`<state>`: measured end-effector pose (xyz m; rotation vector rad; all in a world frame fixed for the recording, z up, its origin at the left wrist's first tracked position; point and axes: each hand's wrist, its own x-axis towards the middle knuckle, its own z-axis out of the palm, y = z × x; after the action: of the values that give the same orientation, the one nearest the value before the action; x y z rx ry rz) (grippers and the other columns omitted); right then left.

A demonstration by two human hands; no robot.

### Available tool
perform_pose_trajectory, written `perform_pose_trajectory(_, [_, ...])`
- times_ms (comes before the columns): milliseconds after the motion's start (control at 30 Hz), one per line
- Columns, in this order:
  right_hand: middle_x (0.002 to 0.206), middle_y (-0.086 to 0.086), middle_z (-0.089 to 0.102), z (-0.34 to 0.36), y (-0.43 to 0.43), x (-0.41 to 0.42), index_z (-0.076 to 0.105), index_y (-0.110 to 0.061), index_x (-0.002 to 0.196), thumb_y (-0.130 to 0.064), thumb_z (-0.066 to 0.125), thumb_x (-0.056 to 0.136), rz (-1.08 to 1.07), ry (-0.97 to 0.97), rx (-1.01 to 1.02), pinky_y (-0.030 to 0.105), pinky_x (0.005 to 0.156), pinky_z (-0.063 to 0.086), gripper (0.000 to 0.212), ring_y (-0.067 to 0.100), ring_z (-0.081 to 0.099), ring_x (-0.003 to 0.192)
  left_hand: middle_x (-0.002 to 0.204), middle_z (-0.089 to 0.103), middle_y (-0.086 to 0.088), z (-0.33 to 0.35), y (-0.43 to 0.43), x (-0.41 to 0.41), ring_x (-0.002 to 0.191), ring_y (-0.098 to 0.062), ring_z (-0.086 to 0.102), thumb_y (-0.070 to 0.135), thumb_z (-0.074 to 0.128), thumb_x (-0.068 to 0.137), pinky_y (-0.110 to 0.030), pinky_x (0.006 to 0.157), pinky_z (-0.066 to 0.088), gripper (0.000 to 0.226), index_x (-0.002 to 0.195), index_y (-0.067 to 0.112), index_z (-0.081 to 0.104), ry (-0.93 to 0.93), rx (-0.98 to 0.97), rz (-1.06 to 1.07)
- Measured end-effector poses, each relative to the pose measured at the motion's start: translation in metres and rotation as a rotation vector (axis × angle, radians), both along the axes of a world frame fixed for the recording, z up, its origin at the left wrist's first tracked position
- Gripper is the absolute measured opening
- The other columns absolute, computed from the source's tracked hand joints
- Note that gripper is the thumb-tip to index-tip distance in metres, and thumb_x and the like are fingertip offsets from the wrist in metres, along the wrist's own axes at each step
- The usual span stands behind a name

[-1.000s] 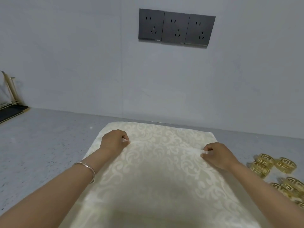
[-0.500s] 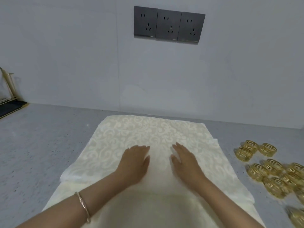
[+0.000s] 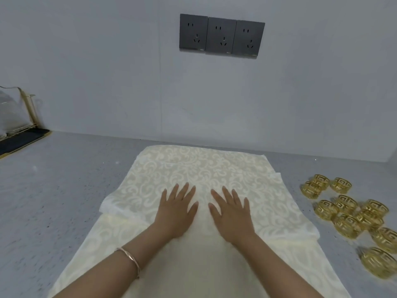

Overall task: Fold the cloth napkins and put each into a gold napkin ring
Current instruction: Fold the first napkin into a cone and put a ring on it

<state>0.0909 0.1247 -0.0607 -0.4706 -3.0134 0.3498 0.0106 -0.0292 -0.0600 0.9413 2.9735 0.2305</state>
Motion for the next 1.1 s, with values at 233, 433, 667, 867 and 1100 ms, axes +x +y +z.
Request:
perform_pose_trajectory(233, [0.159, -0.008, -0.008, 0.006, 0.055, 0.032, 0.003, -0.042, 0.149, -0.059, 0.013, 0.096, -0.126, -0.053, -0.014, 0.04, 0.119, -0.007, 0.056, 0.014, -0.011, 0.146, 0.159, -0.011, 0.01, 0.004, -0.041, -0.02, 0.147, -0.02, -0.013, 0.056, 0.012, 0.098, -0.046, 0.118, -0.009, 0.058, 0.151, 0.038, -0.005, -0.059, -0.007, 0.16])
perform_pose_trajectory(433, [0.16, -0.004, -0.007, 0.008, 0.098, 0.056, 0.002, -0.026, 0.152, -0.054, 0.014, 0.098, -0.198, -0.079, 0.014, 0.034, 0.119, -0.003, 0.062, 0.013, -0.006, 0.147, 0.16, -0.01, 0.009, 0.004, -0.067, -0.034, 0.147, -0.021, -0.011, 0.062, 0.014, 0.095, -0.046, 0.118, -0.008, 0.064, 0.152, 0.036, -0.003, -0.079, 0.008, 0.251])
perform_pose_trajectory(667, [0.16, 0.0, -0.003, 0.022, 0.107, 0.06, 0.009, -0.02, 0.152, -0.055, 0.018, 0.097, -0.263, -0.073, -0.011, 0.041, 0.118, -0.004, 0.066, 0.017, -0.003, 0.147, 0.16, -0.011, 0.004, 0.007, -0.077, -0.042, 0.147, -0.027, -0.013, 0.063, 0.012, 0.095, -0.048, 0.118, -0.008, 0.069, 0.153, 0.03, -0.004, -0.102, 0.009, 0.344])
perform_pose_trajectory(867, [0.158, -0.009, 0.012, 0.058, 0.04, -0.019, 0.027, -0.028, 0.147, -0.058, 0.043, 0.092, 0.102, 0.037, -0.193, 0.035, 0.118, 0.009, 0.065, 0.014, 0.009, 0.146, 0.16, -0.013, 0.002, 0.008, -0.076, -0.039, 0.146, -0.033, -0.015, 0.062, 0.012, 0.095, -0.048, 0.116, -0.01, 0.07, 0.153, 0.027, -0.006, -0.089, 0.012, 0.341])
perform_pose_trajectory(1100, [0.155, -0.004, 0.024, 0.063, -0.017, -0.133, 0.03, -0.022, 0.147, -0.051, 0.054, 0.09, 0.268, -0.148, -0.252, 0.031, 0.111, 0.026, 0.069, 0.018, 0.028, 0.14, 0.16, -0.012, 0.002, 0.003, -0.074, -0.041, 0.146, -0.033, -0.015, 0.062, 0.013, 0.096, -0.049, 0.117, -0.011, 0.069, 0.153, 0.028, -0.005, -0.052, 0.035, 0.354])
